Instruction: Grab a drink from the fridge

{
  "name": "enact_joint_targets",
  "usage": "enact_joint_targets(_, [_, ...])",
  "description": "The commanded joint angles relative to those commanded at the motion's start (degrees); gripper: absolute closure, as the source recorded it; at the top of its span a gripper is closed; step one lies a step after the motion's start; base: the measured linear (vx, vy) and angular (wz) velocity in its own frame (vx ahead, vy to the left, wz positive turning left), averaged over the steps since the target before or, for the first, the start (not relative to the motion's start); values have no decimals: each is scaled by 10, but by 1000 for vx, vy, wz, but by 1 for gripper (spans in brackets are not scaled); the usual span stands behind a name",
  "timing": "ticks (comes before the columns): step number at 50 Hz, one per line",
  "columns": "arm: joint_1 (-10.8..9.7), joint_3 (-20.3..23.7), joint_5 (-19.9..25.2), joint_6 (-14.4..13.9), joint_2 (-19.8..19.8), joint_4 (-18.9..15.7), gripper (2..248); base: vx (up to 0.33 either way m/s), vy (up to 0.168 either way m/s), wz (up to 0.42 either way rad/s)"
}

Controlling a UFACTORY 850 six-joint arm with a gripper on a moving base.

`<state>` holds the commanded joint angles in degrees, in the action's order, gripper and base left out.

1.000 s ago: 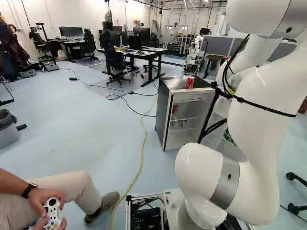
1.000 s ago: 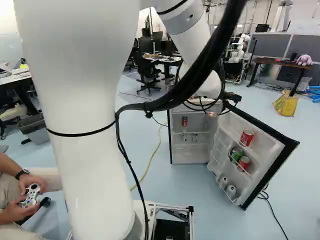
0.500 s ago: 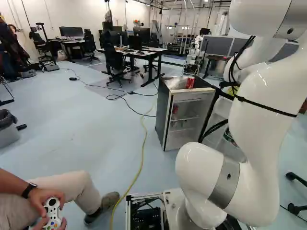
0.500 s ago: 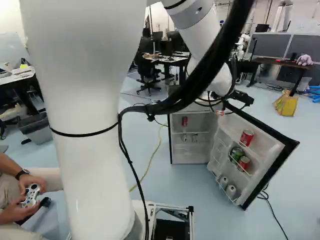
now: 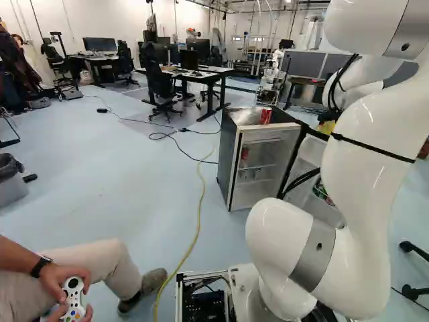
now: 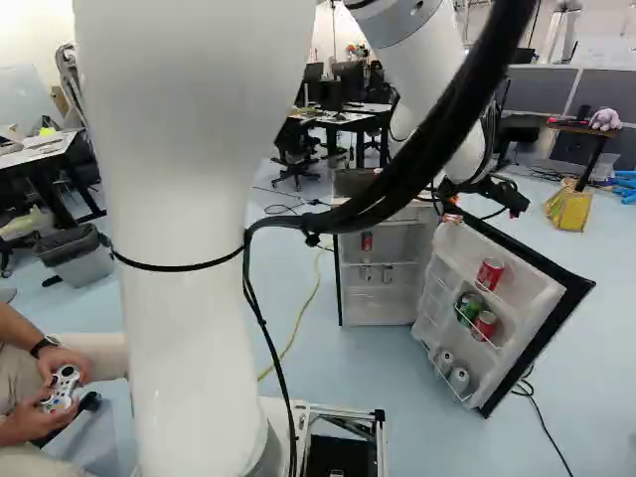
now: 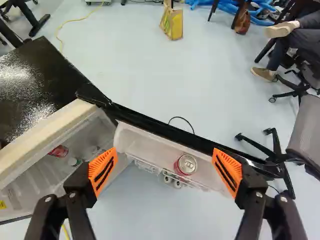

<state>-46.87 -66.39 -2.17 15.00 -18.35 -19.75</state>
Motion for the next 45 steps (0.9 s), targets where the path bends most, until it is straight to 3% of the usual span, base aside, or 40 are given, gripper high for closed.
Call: enact_joint_targets(45, [-24, -153, -177, 0, -92, 53, 3, 0, 0, 0])
